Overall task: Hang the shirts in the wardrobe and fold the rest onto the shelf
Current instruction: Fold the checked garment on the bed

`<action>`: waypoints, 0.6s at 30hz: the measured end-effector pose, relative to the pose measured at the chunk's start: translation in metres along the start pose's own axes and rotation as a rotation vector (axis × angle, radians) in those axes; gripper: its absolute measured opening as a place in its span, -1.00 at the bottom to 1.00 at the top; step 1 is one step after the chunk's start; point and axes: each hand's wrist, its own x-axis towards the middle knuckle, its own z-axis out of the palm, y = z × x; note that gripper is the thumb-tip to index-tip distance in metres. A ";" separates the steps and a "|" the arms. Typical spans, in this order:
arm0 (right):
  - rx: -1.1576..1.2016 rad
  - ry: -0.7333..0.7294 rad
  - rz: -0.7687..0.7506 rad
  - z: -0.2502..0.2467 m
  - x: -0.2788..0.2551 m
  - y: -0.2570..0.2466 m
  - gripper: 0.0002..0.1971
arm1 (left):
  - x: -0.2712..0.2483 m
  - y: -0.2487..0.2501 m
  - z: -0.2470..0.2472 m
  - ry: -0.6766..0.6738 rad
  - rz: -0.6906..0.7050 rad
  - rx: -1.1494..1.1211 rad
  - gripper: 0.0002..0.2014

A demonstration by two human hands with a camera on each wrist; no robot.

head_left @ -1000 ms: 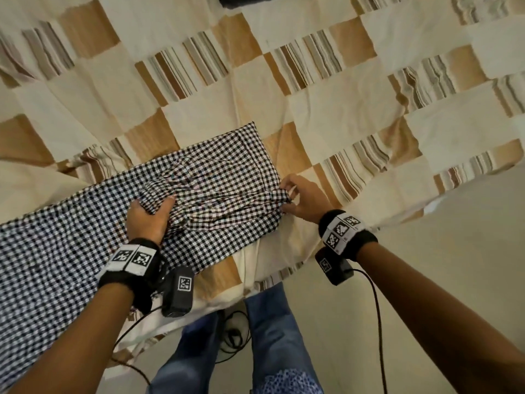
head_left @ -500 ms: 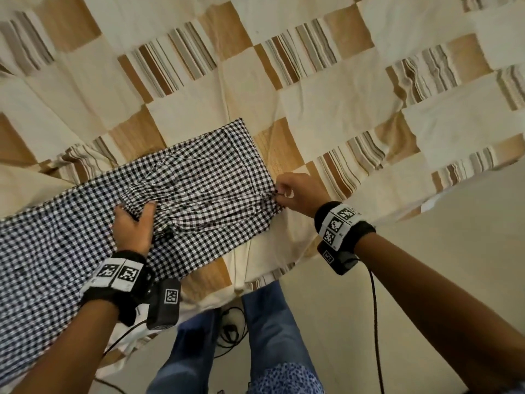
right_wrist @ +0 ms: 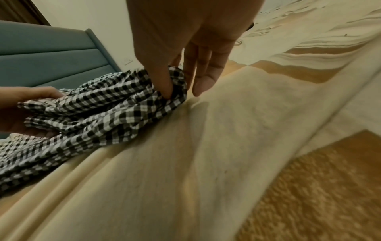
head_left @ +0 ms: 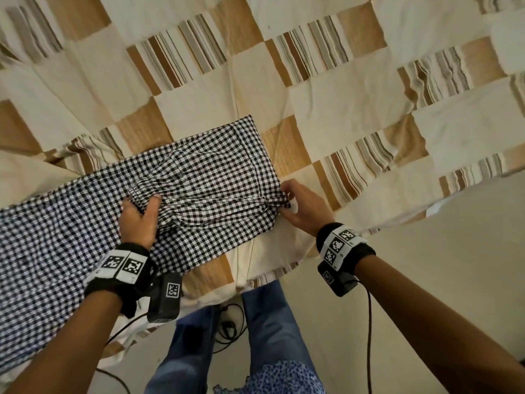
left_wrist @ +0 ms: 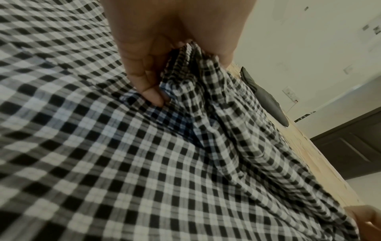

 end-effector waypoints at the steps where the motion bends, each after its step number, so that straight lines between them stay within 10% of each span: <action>1: -0.001 0.014 0.002 0.000 0.002 -0.002 -0.73 | 0.000 0.000 0.000 -0.002 0.004 -0.003 -0.43; 13: -0.081 0.329 -0.025 0.012 -0.008 -0.013 -0.84 | -0.008 0.004 -0.005 0.004 0.071 -0.041 -0.54; 18: 0.036 0.130 0.204 0.016 -0.009 -0.008 -0.60 | -0.029 0.024 -0.017 -0.024 0.180 -0.163 -0.68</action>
